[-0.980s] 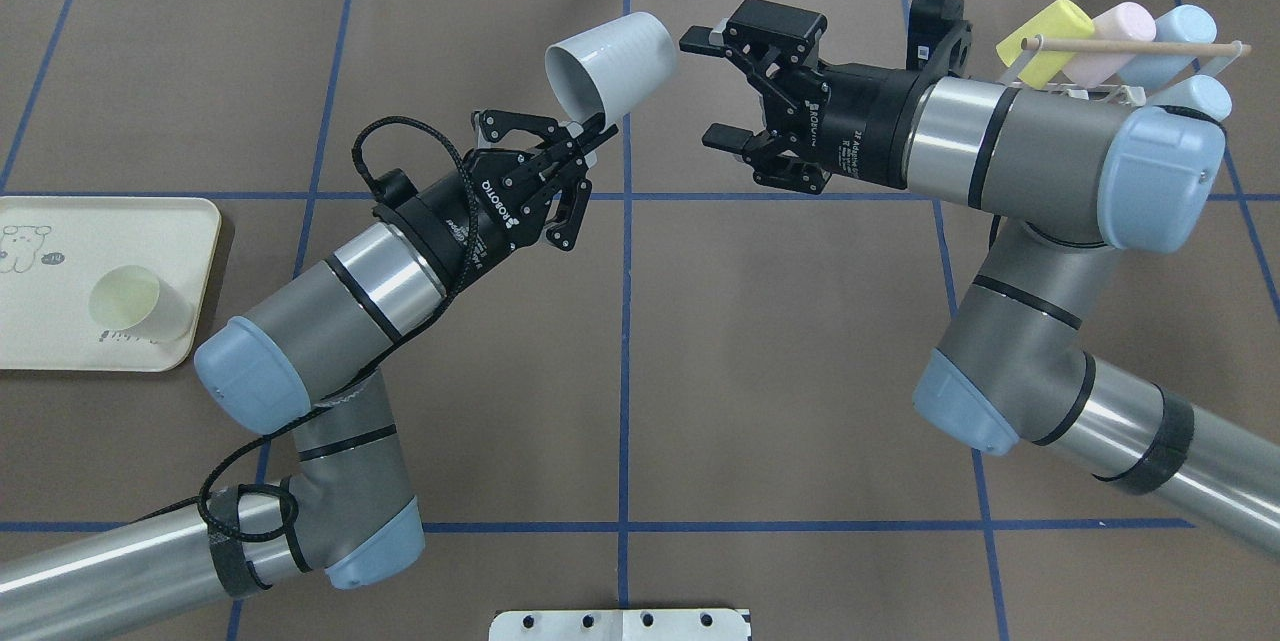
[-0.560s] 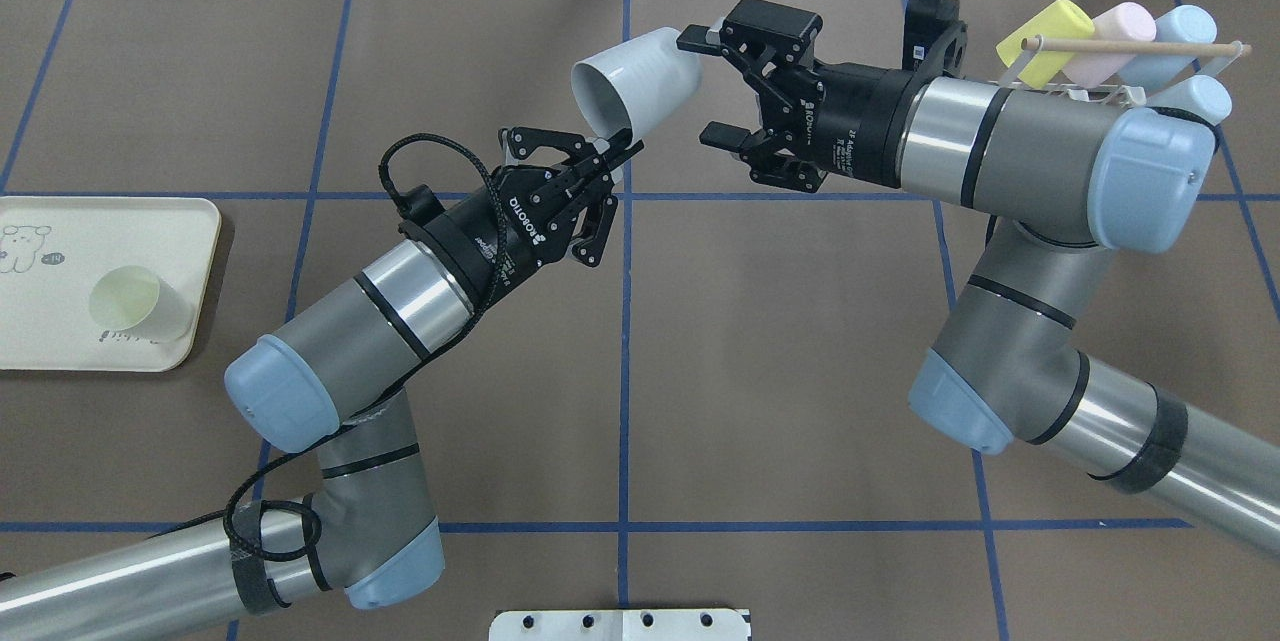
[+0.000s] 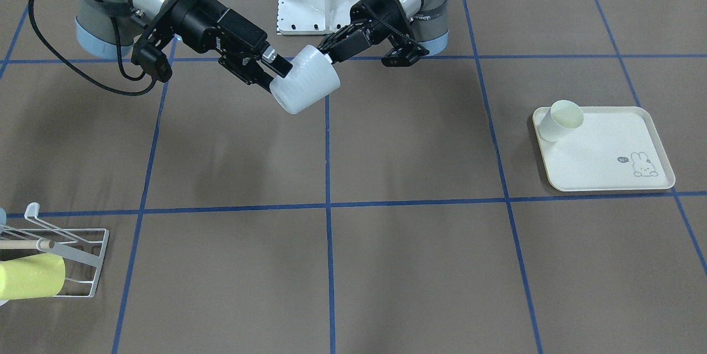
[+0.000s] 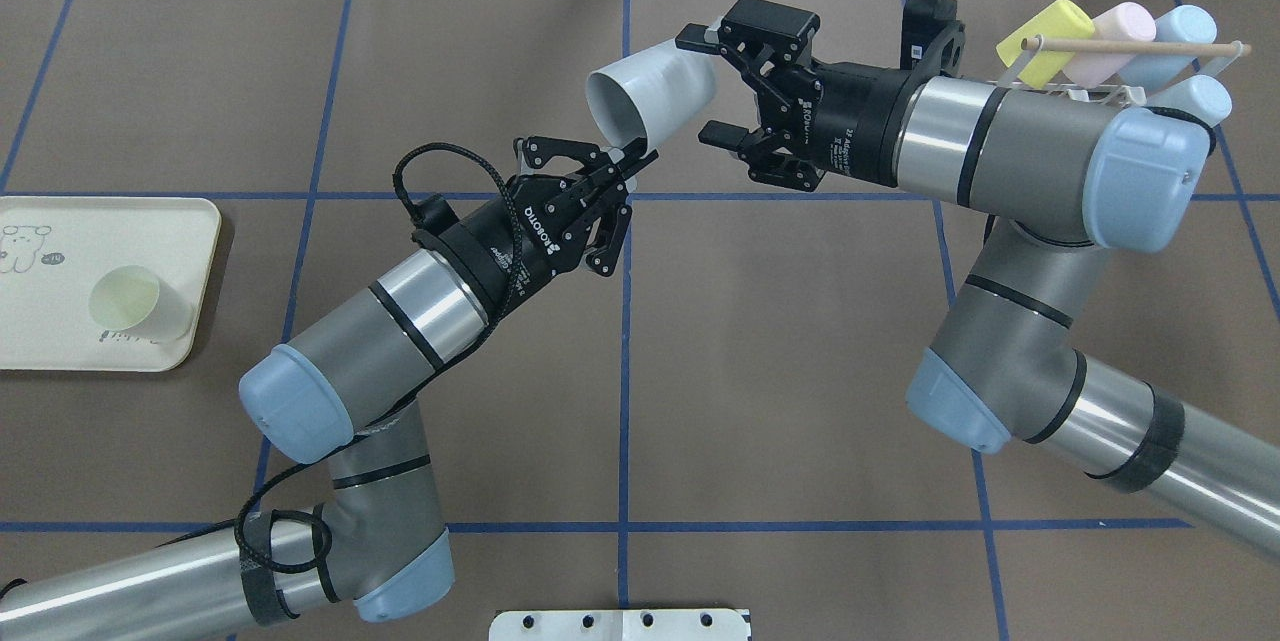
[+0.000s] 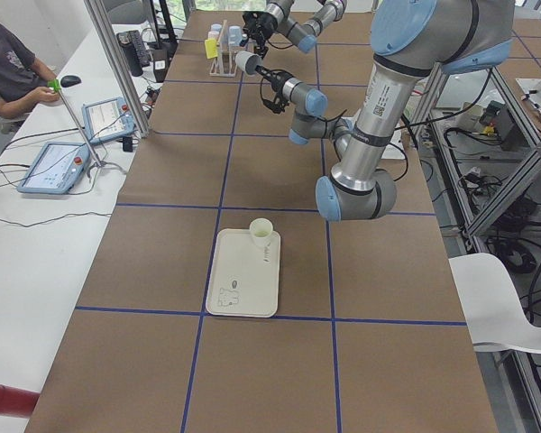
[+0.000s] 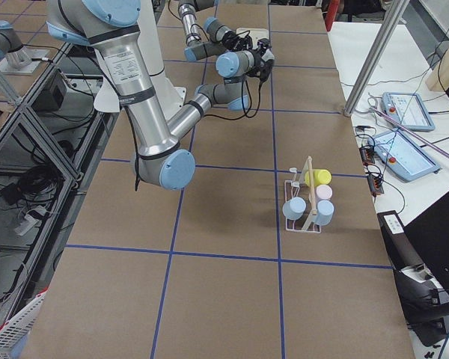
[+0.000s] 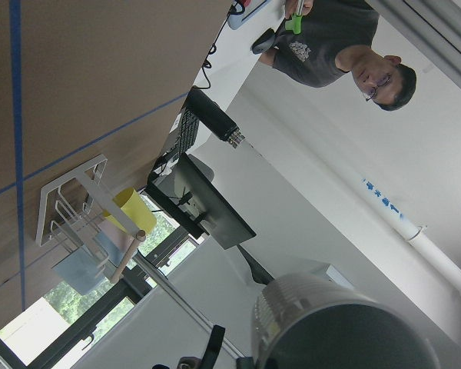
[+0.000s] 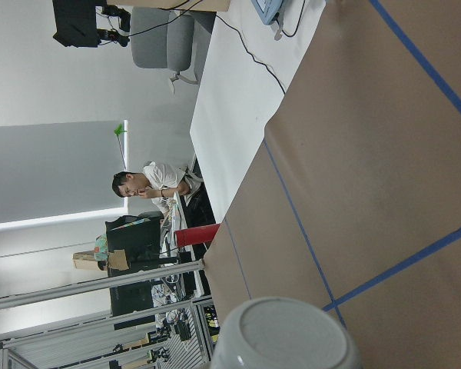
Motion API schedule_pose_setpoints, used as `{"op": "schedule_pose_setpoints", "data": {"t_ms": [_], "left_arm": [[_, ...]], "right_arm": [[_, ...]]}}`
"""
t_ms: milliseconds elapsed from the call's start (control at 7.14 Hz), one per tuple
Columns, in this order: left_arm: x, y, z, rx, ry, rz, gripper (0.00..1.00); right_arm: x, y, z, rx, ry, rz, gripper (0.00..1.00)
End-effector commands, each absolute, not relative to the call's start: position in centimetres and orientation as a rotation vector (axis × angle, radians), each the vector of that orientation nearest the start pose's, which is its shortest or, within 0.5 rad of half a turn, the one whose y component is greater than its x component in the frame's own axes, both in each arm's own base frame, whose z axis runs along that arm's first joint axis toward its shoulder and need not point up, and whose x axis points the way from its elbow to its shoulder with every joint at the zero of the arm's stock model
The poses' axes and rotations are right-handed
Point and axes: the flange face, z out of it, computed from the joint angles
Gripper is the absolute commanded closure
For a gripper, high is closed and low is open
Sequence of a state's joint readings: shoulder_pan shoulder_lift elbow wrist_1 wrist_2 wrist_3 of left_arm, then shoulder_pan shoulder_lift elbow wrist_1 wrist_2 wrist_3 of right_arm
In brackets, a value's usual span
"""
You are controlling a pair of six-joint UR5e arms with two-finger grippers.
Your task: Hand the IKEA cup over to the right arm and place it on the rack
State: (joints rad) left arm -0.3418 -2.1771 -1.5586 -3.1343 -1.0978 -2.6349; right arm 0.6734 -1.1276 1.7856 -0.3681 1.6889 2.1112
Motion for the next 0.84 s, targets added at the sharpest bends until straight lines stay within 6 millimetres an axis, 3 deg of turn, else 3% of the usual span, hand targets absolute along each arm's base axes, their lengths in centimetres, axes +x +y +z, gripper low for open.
{"op": "schedule_pose_setpoints", "data": {"t_ms": [0, 700], "left_arm": [[49.52, -36.03, 15.34, -0.563, 2.337, -1.260, 1.00], [49.43, -36.02, 14.87, -0.563, 2.349, -1.268, 1.00]], "right_arm": [[-36.17, -44.30, 18.27, 0.042, -1.923, 0.722, 0.00], [-36.22, -44.34, 18.33, 0.042, -1.921, 0.723, 0.00]]}}
